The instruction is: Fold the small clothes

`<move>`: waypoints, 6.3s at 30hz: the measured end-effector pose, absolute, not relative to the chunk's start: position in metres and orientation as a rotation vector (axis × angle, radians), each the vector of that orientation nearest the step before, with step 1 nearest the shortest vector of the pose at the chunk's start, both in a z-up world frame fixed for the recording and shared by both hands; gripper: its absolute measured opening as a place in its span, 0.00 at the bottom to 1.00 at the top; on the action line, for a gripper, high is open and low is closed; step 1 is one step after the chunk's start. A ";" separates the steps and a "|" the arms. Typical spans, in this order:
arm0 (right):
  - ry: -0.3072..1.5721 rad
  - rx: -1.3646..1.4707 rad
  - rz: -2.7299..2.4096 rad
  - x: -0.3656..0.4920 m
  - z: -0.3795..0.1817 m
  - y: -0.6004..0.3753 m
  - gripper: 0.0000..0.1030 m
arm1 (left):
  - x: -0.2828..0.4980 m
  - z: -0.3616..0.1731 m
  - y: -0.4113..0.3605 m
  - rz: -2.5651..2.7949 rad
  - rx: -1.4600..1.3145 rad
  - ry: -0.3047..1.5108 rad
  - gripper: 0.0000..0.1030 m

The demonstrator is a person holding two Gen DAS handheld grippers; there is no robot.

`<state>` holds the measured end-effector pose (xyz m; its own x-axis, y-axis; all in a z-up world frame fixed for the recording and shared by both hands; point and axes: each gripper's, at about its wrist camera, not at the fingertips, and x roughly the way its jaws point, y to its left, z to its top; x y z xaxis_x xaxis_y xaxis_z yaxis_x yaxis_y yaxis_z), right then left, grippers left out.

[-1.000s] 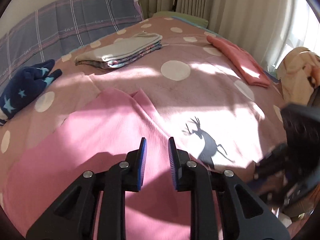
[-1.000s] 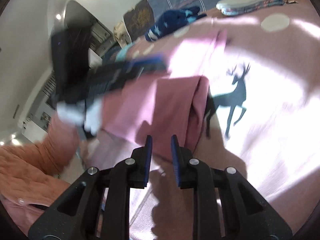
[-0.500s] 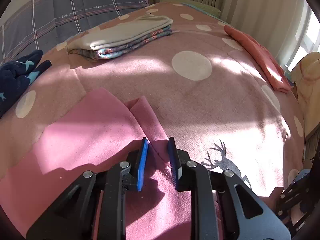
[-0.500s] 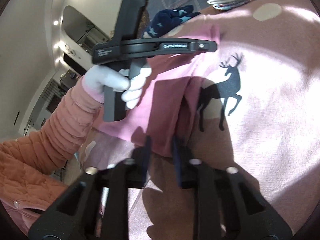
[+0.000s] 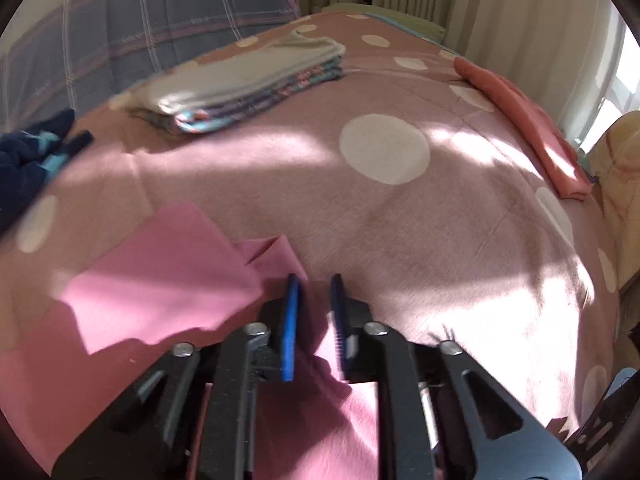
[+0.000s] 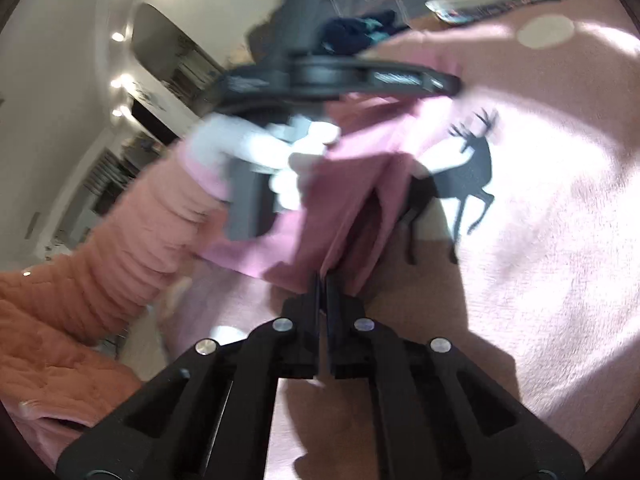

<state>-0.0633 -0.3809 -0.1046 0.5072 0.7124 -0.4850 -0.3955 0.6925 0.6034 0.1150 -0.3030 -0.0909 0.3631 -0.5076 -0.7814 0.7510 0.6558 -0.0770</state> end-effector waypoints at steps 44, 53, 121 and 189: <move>0.835 -0.087 0.646 -0.012 -0.021 -0.104 0.33 | -0.055 -0.095 0.171 -0.399 -0.219 0.725 0.36; 0.617 -0.672 0.727 -0.080 -0.059 0.044 0.40 | -0.065 -0.093 0.229 -0.289 -0.309 0.653 0.36; 0.987 -0.266 0.599 0.185 -0.084 0.055 0.16 | 0.005 -0.117 0.165 -0.497 -0.322 0.843 0.26; 0.627 -0.684 0.403 -0.014 -0.096 0.087 0.45 | -0.018 -0.107 0.233 -0.355 -0.539 0.769 0.38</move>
<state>-0.0140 0.0872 -0.0959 0.7449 0.1408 -0.6521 -0.5344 0.7112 -0.4568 -0.0183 0.2330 -0.1066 0.6705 -0.4892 -0.5578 0.1082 0.8082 -0.5788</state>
